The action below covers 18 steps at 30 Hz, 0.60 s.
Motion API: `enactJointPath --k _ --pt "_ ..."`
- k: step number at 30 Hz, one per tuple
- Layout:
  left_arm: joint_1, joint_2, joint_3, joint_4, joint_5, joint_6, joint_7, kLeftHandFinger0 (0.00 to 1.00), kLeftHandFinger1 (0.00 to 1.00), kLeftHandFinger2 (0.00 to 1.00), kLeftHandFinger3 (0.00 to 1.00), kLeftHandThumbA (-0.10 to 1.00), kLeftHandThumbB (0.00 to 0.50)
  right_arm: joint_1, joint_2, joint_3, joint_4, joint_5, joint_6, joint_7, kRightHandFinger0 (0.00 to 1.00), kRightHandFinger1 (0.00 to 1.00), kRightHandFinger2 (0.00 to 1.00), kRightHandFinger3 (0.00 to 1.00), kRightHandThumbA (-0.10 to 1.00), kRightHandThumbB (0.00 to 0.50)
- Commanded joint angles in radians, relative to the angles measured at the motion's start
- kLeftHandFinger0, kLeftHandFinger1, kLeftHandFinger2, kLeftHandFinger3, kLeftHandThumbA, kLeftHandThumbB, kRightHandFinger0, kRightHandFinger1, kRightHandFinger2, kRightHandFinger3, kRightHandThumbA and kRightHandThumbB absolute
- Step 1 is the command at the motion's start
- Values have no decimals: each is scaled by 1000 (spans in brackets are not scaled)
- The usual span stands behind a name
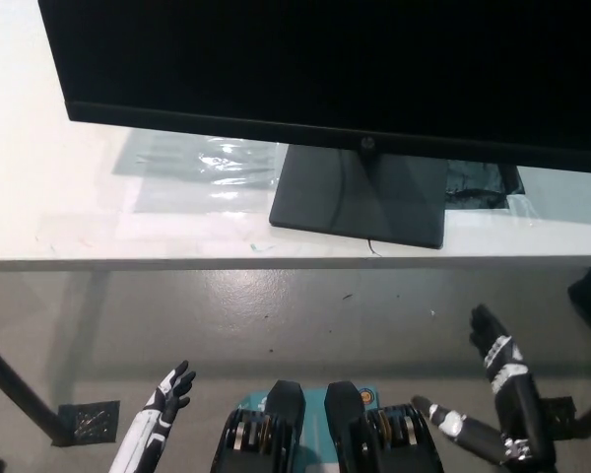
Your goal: The monitor is being placed at the center of the desk and the robot uses its right hand to grab on the right side of the monitor and tilt the angle of the montior sideways.
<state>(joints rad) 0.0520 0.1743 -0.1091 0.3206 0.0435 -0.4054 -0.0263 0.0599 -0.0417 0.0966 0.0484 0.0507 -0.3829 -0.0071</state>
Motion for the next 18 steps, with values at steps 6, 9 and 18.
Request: enactJointPath --k 6,9,18 --pt "-10 19 -4 -4 10 -65 8 1000 1000 1000 1000 1000 400 -75 19 -72 -184 552 159 100 1000 1000 1000 1000 1000 456" --pt "-18 22 -6 1 13 -65 10 1000 1000 1000 1000 1000 403 -162 24 -142 -189 834 333 91 1000 1000 1000 1000 1000 449" --pt "-15 19 -6 -2 14 -65 9 1000 1000 1000 1000 1000 403 -258 45 -229 -107 1014 432 92 1000 1000 1000 1000 1000 420"
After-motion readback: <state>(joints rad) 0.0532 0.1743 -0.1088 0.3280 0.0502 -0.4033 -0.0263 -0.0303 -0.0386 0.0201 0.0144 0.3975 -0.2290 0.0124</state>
